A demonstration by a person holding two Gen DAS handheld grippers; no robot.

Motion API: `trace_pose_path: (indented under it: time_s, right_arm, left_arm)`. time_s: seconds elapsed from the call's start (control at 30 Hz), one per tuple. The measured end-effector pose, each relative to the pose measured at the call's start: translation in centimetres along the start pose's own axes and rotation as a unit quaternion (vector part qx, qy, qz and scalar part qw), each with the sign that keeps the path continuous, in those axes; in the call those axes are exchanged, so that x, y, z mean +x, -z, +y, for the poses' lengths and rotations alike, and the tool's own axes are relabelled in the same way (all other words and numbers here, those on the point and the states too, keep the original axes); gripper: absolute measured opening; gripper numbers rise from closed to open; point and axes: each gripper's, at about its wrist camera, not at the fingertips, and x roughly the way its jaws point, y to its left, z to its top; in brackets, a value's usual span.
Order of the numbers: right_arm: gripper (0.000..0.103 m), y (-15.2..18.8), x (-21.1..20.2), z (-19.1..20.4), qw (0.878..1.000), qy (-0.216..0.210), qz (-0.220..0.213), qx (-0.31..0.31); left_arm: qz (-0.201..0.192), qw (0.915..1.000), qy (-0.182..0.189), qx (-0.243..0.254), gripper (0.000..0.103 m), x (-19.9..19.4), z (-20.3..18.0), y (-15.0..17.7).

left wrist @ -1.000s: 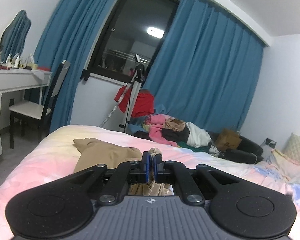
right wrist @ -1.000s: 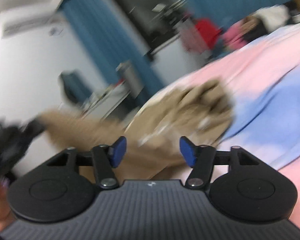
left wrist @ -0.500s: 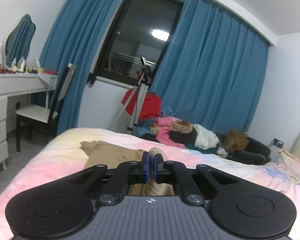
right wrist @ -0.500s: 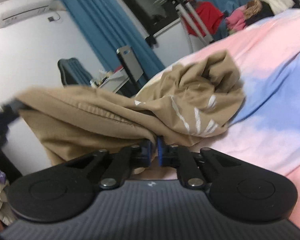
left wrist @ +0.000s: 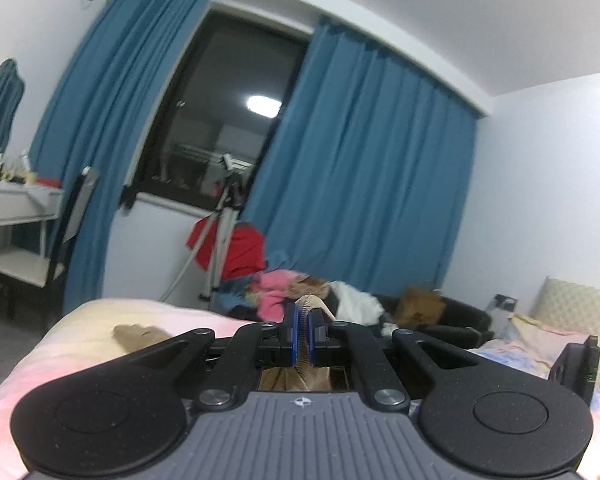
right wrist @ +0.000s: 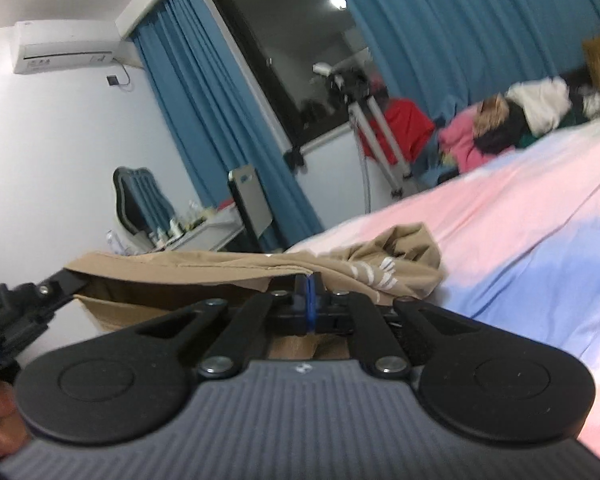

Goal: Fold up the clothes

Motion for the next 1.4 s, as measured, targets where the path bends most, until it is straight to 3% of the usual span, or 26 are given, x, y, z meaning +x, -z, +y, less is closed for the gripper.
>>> trace_pose_path:
  time_s: [0.13,0.2,0.27,0.43,0.53,0.7,0.8,1.1,1.13,1.2,1.23,1.4]
  right_arm:
    - [0.003,-2.0,-3.1,0.5,0.993,0.016,-0.111,-0.029]
    - [0.003,-3.1,-4.5,0.5,0.988,0.021,-0.15,-0.037]
    - [0.003,-3.7,-4.2,-0.5,0.991,0.008,-0.13,-0.026]
    - [0.006,-0.4,-1.0,-1.1,0.999,-0.029,-0.001,0.022]
    - [0.007,2.5,0.8,1.1,0.997,-0.048,0.064,0.002]
    - [0.007,6.2,3.0,4.0,0.99,-0.044,0.132,-0.033]
    - [0.008,7.3,4.0,4.0,0.986,-0.038,0.161,-0.025]
    - [0.01,8.5,4.7,4.6,0.982,-0.006,0.182,-0.045]
    - [0.013,8.6,4.8,4.8,0.982,-0.001,0.184,-0.05]
    - [0.066,8.8,4.7,4.9,0.982,0.006,0.181,-0.051]
    - [0.074,8.9,4.5,4.9,0.984,0.009,0.173,-0.052]
    - [0.075,9.3,4.8,5.0,0.982,0.016,0.176,-0.06]
  left_arm:
    - [-0.011,0.9993,0.036,0.0,0.005,-0.9,-0.7,-0.2]
    - [-0.003,0.9995,0.032,0.005,0.005,-0.7,-1.0,0.1]
    - [0.005,0.9995,0.03,0.005,0.005,-0.2,-1.0,0.5]
    - [0.014,0.9999,0.006,0.001,0.005,0.5,-0.7,0.9]
    - [0.015,0.9997,-0.014,-0.011,0.005,0.4,-0.1,0.9]
    - [0.022,0.9983,-0.044,-0.033,0.005,0.7,1.3,0.6]
    - [0.027,0.9972,-0.054,-0.045,0.005,1.1,2.3,0.1]
    - [0.056,0.9939,-0.089,-0.034,0.005,2.2,3.2,0.2]
    - [0.059,0.9934,-0.092,-0.032,0.005,2.4,3.2,0.3]
    - [0.067,0.9925,-0.099,-0.027,0.005,2.7,3.3,0.4]
    - [0.071,0.9919,-0.102,-0.025,0.005,2.9,3.3,0.5]
    - [0.083,0.9901,-0.112,-0.018,0.005,3.5,3.3,0.8]
